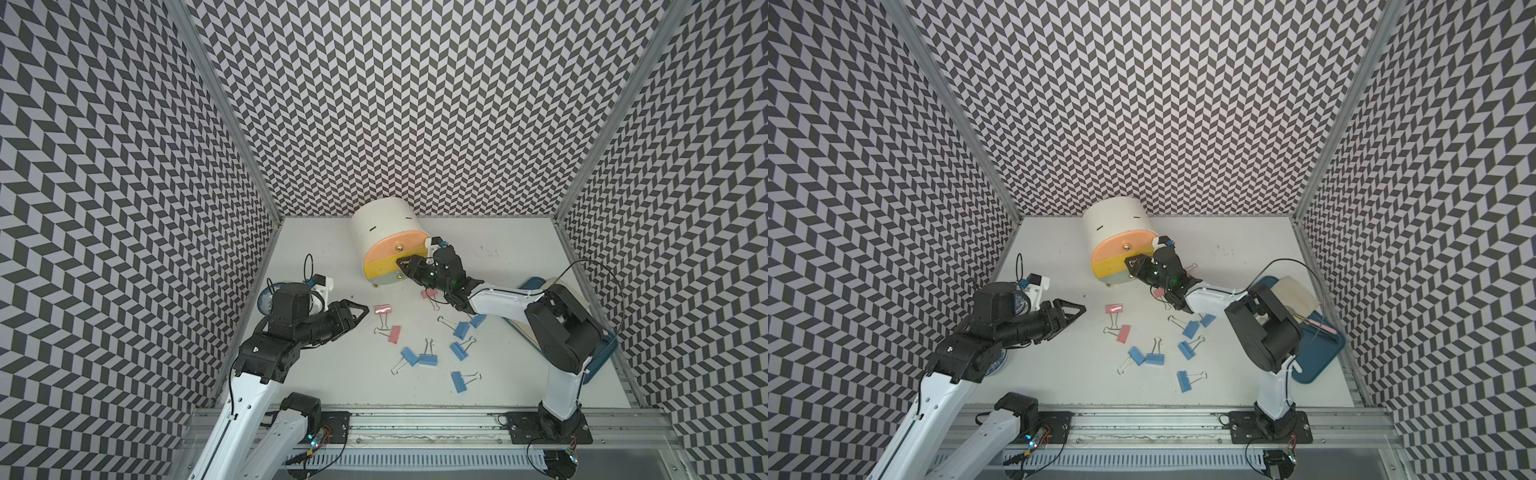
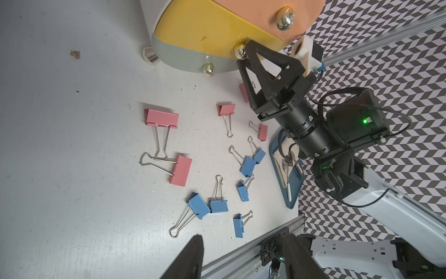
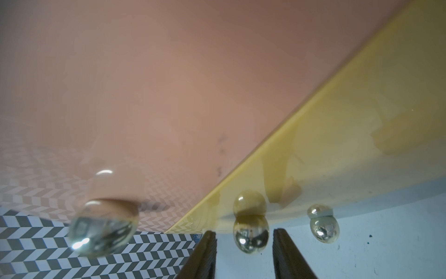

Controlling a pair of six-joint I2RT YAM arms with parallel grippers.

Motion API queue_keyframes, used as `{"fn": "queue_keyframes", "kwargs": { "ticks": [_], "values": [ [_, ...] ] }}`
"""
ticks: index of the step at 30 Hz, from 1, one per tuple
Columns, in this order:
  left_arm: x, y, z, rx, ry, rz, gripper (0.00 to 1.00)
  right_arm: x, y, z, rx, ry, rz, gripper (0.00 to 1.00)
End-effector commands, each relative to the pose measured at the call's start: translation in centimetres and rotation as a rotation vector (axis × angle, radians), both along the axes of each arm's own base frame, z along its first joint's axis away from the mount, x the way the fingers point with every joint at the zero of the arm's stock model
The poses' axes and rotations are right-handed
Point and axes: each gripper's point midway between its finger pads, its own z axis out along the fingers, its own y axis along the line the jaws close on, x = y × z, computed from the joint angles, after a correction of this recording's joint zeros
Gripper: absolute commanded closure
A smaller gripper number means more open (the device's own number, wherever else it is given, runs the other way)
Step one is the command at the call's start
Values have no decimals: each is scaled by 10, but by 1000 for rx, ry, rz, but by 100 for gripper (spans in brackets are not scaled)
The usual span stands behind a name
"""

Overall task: Put the binder clips in the drawer according to color
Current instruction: Open the drawer in the storage box.

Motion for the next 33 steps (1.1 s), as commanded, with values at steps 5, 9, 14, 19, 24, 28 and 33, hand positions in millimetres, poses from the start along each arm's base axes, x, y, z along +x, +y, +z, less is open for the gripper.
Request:
{"fn": "queue_keyframes", "kwargs": {
  "ticks": [5, 9, 14, 19, 24, 28, 33],
  "values": [
    [-2, 1, 7, 11, -20, -22, 43, 14, 4, 13, 56, -49, -32, 61],
    [-1, 1, 7, 14, -21, -22, 43, 16, 3, 12, 57, -50, -36, 62],
    [-1, 1, 6, 18, -19, -24, 43, 18, 5, 11, 60, -50, -35, 66],
    [-1, 2, 7, 19, -20, -24, 43, 18, 4, 10, 62, -49, -38, 71],
    [-2, 2, 6, 21, -19, -24, 43, 15, 3, 10, 65, -50, -38, 75],
    [-1, 2, 8, 18, -23, -20, 43, 10, -1, 11, 69, -50, -38, 76],
    [-1, 2, 10, 8, -27, -17, 43, 0, -6, 13, 70, -48, -35, 77]
  ]
}}
